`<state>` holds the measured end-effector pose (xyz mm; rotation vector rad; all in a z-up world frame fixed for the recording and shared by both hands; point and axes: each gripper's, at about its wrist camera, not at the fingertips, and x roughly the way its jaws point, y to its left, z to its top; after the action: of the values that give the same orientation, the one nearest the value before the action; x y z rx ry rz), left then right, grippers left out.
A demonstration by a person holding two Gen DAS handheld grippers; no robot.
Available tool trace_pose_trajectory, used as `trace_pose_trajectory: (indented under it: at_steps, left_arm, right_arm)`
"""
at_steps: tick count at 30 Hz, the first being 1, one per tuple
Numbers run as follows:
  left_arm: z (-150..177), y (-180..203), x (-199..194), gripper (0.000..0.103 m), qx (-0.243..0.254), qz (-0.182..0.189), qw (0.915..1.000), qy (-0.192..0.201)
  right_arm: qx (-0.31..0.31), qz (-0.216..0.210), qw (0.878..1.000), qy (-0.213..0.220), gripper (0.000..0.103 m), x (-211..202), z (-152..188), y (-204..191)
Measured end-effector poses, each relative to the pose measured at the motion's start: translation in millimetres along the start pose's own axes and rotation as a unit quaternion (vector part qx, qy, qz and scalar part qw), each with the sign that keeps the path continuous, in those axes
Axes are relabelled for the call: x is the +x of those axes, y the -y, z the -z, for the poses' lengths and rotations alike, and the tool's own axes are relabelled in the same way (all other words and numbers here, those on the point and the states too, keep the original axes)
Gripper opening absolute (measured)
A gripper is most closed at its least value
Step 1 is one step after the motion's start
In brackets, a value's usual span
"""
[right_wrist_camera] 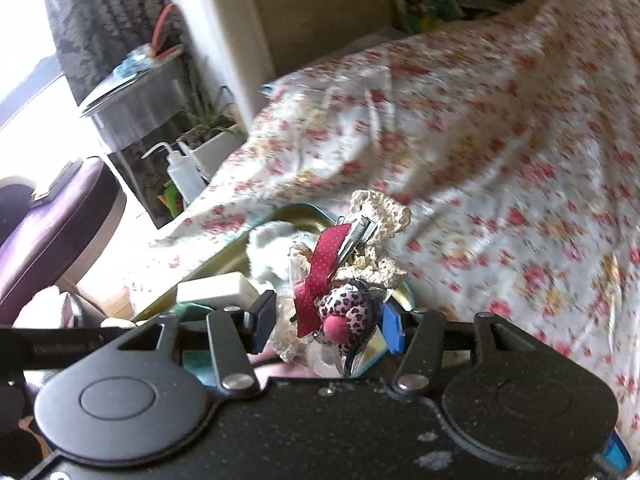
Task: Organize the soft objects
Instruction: 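Open both grippers to drop the plush and lace pouch into the tray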
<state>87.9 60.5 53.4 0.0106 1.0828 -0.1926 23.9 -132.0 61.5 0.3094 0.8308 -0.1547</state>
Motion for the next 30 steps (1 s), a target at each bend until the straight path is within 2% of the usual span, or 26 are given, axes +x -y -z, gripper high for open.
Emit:
trace_pose_trajectory:
  at_steps: [8, 20, 21, 24, 30]
  left_arm:
    - [2.5, 2.1, -2.9, 0.077, 0.002, 0.007, 1.0, 0.002]
    - [14.1, 9.7, -0.7, 0.082, 0.008, 0.007, 0.9999, -0.008]
    - [15.7, 11.5, -1.2, 0.085, 0.009, 0.004, 0.9999, -0.005]
    - [20.2, 16.2, -3.0, 0.085, 0.013, -0.007, 0.9999, 0.005]
    - [37.1, 25.8, -5.4, 0.086, 0.03, -0.018, 0.9992, 0.021]
  right_arm:
    - [-0.014, 0.004, 1.0, 0.006, 0.062, -2.1, -0.5, -6.2]
    - [-0.034, 0.057, 0.998, 0.018, 0.068, -23.8, 33.1, 24.3]
    - [-0.034, 0.061, 0.997, 0.023, 0.071, -27.8, 36.4, 28.1]
    - [-0.044, 0.071, 0.996, 0.039, 0.075, -39.1, 43.9, 35.8]
    - [-0.066, 0.081, 0.992, 0.073, 0.097, -60.1, 55.5, 45.9]
